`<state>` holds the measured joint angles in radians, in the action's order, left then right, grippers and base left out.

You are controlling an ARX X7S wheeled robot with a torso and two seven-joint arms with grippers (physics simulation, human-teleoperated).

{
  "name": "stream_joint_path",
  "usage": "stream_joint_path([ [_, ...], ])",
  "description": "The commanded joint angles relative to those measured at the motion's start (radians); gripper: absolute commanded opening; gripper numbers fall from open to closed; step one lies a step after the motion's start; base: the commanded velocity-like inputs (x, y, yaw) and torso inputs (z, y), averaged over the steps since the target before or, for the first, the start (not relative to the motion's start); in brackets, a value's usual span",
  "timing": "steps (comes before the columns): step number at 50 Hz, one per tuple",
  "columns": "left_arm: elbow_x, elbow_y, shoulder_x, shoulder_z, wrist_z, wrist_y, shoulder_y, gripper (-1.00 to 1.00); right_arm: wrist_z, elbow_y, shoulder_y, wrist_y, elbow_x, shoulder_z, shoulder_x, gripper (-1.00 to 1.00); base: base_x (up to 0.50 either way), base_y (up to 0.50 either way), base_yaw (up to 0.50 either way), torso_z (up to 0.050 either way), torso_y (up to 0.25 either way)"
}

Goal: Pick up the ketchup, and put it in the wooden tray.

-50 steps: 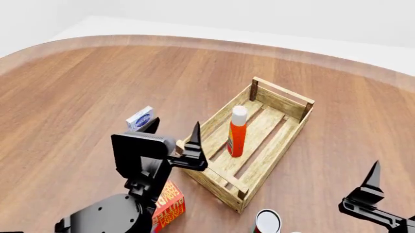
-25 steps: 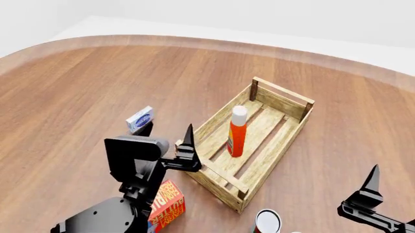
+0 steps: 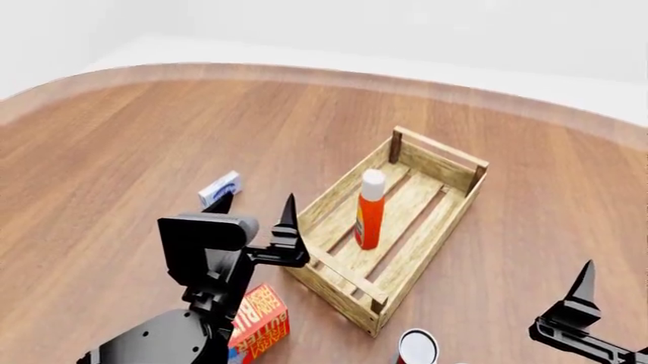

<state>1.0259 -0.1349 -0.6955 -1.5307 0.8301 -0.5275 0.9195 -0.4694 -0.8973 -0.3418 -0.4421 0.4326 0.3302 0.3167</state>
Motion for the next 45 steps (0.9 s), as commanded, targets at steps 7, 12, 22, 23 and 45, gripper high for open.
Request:
stream_joint_path([
  [7,-0.004,0.002,-0.005,0.011,0.008,-0.003,-0.010,1.00,-0.010,0.001,0.003,0.000,0.001,-0.008,0.006,1.00,0.00,0.00,0.00,-0.009,0.082],
  [12,-0.006,0.001,-0.006,0.013,0.009,-0.003,-0.012,1.00,-0.012,0.001,0.001,0.002,0.002,-0.009,0.007,1.00,0.00,0.00,0.00,-0.009,0.083],
  [22,-0.009,-0.002,-0.009,0.018,0.012,-0.001,-0.016,1.00,-0.015,0.003,-0.001,0.007,0.002,-0.012,0.009,1.00,0.00,0.00,0.00,-0.009,0.076],
  [23,-0.010,-0.002,-0.009,0.018,0.012,-0.001,-0.016,1.00,-0.016,0.003,-0.002,0.008,0.002,-0.012,0.009,1.00,0.00,0.00,0.00,-0.009,0.049],
  [45,-0.095,-0.087,-0.083,0.025,0.111,-0.016,-0.060,1.00,-0.015,-0.024,-0.015,0.012,-0.011,-0.050,0.023,1.00,0.00,0.00,0.00,0.000,0.001],
])
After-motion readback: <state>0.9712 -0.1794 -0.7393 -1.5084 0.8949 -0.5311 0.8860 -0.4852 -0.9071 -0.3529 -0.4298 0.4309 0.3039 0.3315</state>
